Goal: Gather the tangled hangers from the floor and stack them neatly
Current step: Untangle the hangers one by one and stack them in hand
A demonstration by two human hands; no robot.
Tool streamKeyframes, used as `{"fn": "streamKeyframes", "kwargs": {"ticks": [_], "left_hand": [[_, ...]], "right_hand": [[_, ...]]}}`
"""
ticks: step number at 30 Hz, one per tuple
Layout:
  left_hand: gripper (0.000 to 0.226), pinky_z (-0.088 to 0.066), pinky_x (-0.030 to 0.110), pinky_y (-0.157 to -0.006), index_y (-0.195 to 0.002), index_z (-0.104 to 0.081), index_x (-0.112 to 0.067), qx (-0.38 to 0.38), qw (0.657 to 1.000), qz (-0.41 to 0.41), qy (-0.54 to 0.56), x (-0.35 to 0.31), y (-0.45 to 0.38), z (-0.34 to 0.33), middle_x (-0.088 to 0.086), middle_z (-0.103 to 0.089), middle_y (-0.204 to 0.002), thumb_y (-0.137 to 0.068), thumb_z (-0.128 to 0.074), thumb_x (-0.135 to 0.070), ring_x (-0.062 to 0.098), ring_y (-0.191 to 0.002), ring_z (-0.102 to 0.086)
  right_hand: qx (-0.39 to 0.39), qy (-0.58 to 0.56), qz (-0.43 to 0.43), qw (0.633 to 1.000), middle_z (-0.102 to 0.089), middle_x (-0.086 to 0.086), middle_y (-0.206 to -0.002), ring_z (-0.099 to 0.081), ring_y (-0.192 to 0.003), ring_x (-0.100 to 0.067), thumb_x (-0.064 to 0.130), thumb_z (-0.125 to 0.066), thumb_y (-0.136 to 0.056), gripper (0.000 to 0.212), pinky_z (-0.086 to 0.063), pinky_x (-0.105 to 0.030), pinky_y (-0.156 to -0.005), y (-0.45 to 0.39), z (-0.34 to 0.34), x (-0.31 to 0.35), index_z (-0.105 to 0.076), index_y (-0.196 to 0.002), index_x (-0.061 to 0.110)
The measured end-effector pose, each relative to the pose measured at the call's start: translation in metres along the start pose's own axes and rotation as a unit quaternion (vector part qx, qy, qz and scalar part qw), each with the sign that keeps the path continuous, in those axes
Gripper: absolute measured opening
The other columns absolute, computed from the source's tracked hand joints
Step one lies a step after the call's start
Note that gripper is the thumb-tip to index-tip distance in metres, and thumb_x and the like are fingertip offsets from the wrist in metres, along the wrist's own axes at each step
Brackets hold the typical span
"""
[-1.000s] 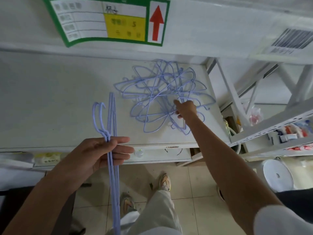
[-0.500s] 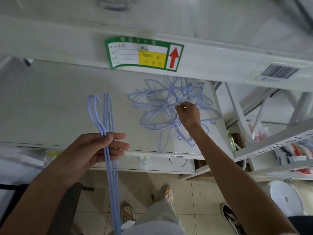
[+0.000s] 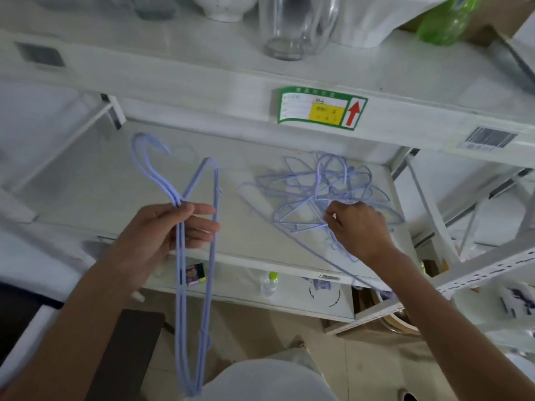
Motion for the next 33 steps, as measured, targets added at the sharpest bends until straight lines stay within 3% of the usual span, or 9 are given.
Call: {"fn": "streamKeyframes", "kwargs": {"ticks": [2, 5, 11, 14, 17, 22, 27, 31, 33], "left_hand": [[0.030, -0.063, 0.027, -0.070, -0.107, -0.082, -0.014, 0.014, 0.999, 0.002, -0.048, -0.009, -0.002, 0.021, 0.022, -0.080, -0.105, -0.098, -0.060, -0.031, 0.033, -0.090, -0.080], [0.032, -0.063, 0.028, -0.079, -0.111, -0.081, -0.015, 0.078, 0.984, 0.046, -0.152, -0.018, -0.011, 0.046, 0.017, -0.080, -0.109, -0.101, -0.059, -0.037, 0.035, -0.099, -0.078], [0.031, -0.062, 0.031, -0.086, -0.123, -0.076, -0.018, 0.174, 0.972, 0.087, -0.136, 0.012, -0.013, 0.030, 0.012, -0.077, -0.122, -0.105, -0.057, -0.034, 0.032, -0.113, -0.075], [0.036, -0.060, 0.038, -0.097, -0.129, -0.073, -0.017, 0.196, 0.973, 0.082, -0.089, 0.040, -0.008, 0.012, 0.013, -0.075, -0.129, -0.103, -0.061, -0.039, 0.032, -0.120, -0.071], [0.040, -0.058, 0.039, -0.100, -0.134, -0.068, -0.015, 0.206, 0.974, 0.078, -0.047, 0.061, -0.003, 0.008, 0.012, -0.071, -0.136, -0.104, -0.058, -0.040, 0.032, -0.126, -0.067], [0.034, -0.054, 0.045, -0.107, -0.127, -0.074, -0.017, 0.156, 0.983, 0.097, 0.002, 0.080, 0.000, 0.002, 0.012, -0.073, -0.132, -0.109, -0.047, -0.029, 0.030, -0.125, -0.068], [0.039, -0.062, 0.037, -0.091, -0.123, -0.075, -0.008, 0.184, 0.975, 0.124, 0.032, 0.087, 0.008, -0.026, 0.020, -0.075, -0.124, -0.103, -0.055, -0.036, 0.037, -0.114, -0.073], [0.028, -0.064, 0.038, -0.085, -0.109, -0.076, -0.003, 0.091, 0.992, 0.084, -0.003, 0.096, 0.006, -0.044, 0.019, -0.081, -0.105, -0.106, -0.057, -0.023, 0.033, -0.098, -0.079], [0.027, -0.065, 0.032, -0.077, -0.107, -0.075, -0.003, 0.048, 0.997, 0.064, -0.002, 0.098, 0.002, -0.052, 0.018, -0.082, -0.098, -0.107, -0.055, -0.021, 0.030, -0.091, -0.080]], "right_hand": [[0.006, 0.088, 0.084, 0.993, -0.071, -0.008, -0.079, -0.071, -0.076, -0.034, 0.043, -0.052, -0.101, 0.025, -0.045, -0.033, -0.060, 0.007, 0.010, 0.009, -0.069, -0.102, 0.025], [0.060, 0.114, 0.174, 0.976, -0.072, -0.002, -0.080, -0.070, -0.077, -0.030, 0.044, -0.050, -0.100, 0.025, -0.051, -0.033, -0.066, 0.009, 0.028, 0.031, -0.069, -0.103, 0.028], [0.022, -0.120, 0.286, 0.950, -0.075, 0.016, -0.100, -0.071, -0.081, -0.013, 0.036, -0.071, -0.094, 0.016, -0.054, -0.031, -0.069, 0.007, 0.030, 0.089, -0.074, -0.109, 0.033], [0.047, -0.205, 0.279, 0.937, -0.074, 0.020, -0.109, -0.070, -0.087, -0.005, 0.036, -0.071, -0.095, 0.021, -0.052, -0.028, -0.074, -0.006, 0.011, 0.112, -0.072, -0.116, 0.036], [0.053, -0.279, 0.234, 0.930, -0.076, 0.018, -0.099, -0.069, -0.087, 0.001, 0.038, -0.074, -0.092, 0.019, -0.053, -0.029, -0.076, -0.015, -0.009, 0.126, -0.076, -0.111, 0.036], [0.068, -0.366, 0.169, 0.912, -0.077, 0.022, -0.093, -0.072, -0.085, 0.004, 0.044, -0.071, -0.087, 0.020, -0.058, -0.035, -0.083, -0.007, -0.031, 0.131, -0.077, -0.103, 0.034], [0.061, -0.373, 0.161, 0.912, -0.076, 0.023, -0.091, -0.073, -0.084, 0.004, 0.031, -0.071, -0.091, 0.018, -0.059, -0.035, -0.080, -0.002, -0.043, 0.135, -0.075, -0.109, 0.033], [0.091, -0.358, 0.111, 0.922, -0.074, 0.021, -0.091, -0.074, -0.081, -0.003, 0.025, -0.073, -0.091, 0.032, -0.059, -0.035, -0.082, 0.007, -0.048, 0.139, -0.072, -0.122, 0.033], [0.098, -0.382, 0.030, 0.918, -0.076, 0.014, -0.099, -0.074, -0.080, -0.012, 0.023, -0.071, -0.093, 0.043, -0.058, -0.034, -0.077, 0.025, -0.047, 0.142, -0.061, -0.134, 0.030]]}}
Point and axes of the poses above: each hand's wrist, its own y-axis away from the middle knuckle, its own z-axis out of the back of the hand, x = y × z, the point moved 1 cm from there along -y, towards the middle knuckle
